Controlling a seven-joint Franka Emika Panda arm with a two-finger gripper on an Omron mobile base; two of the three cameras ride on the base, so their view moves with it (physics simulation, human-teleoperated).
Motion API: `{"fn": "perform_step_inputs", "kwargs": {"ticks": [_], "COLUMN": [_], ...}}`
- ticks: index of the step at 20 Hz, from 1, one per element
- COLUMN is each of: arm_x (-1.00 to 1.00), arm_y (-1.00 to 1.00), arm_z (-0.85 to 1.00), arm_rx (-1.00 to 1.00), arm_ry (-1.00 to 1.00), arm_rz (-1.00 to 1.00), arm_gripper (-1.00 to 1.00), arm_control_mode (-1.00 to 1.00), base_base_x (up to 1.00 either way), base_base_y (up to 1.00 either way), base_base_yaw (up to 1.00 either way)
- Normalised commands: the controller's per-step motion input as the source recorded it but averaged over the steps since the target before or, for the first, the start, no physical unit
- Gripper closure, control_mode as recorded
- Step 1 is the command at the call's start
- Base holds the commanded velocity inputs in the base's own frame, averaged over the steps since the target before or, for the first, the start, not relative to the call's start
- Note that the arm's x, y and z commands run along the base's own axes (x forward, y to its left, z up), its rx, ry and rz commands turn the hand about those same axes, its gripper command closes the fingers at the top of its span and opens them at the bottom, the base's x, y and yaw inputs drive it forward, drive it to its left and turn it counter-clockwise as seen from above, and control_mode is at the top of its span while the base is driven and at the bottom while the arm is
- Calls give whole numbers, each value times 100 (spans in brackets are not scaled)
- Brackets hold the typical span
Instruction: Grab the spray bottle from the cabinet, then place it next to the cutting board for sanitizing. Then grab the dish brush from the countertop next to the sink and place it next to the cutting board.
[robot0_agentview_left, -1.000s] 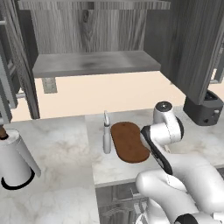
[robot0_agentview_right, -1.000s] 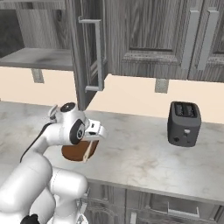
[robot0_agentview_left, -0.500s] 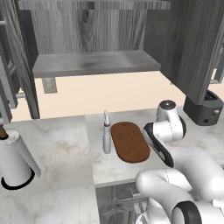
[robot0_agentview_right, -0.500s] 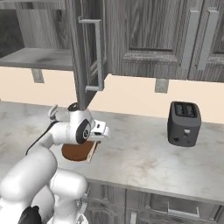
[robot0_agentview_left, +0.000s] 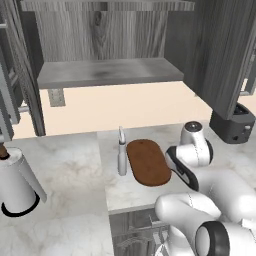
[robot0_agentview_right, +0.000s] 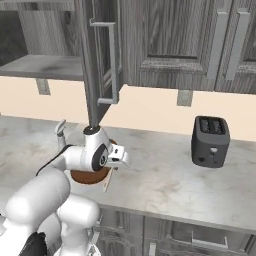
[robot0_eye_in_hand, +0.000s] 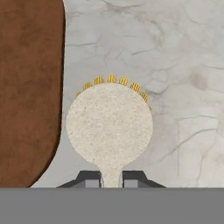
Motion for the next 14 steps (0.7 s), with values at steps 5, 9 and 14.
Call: {"fn": "perform_step_inputs", "kwargs": {"ticks": [5, 9, 14], "arm_x": [16, 20, 26], "arm_y": [0, 0, 6], "arm_z": [-43, -37, -36], "arm_rx": [0, 0, 0], "arm_ry": [0, 0, 0], "arm_rz": [0, 0, 0], "arm_gripper": [100, 100, -100], "arm_control_mode": [-100, -100, -100], "base_base_x": [0, 0, 0], "base_base_y": [0, 0, 0], "base_base_yaw": [0, 0, 0]}}
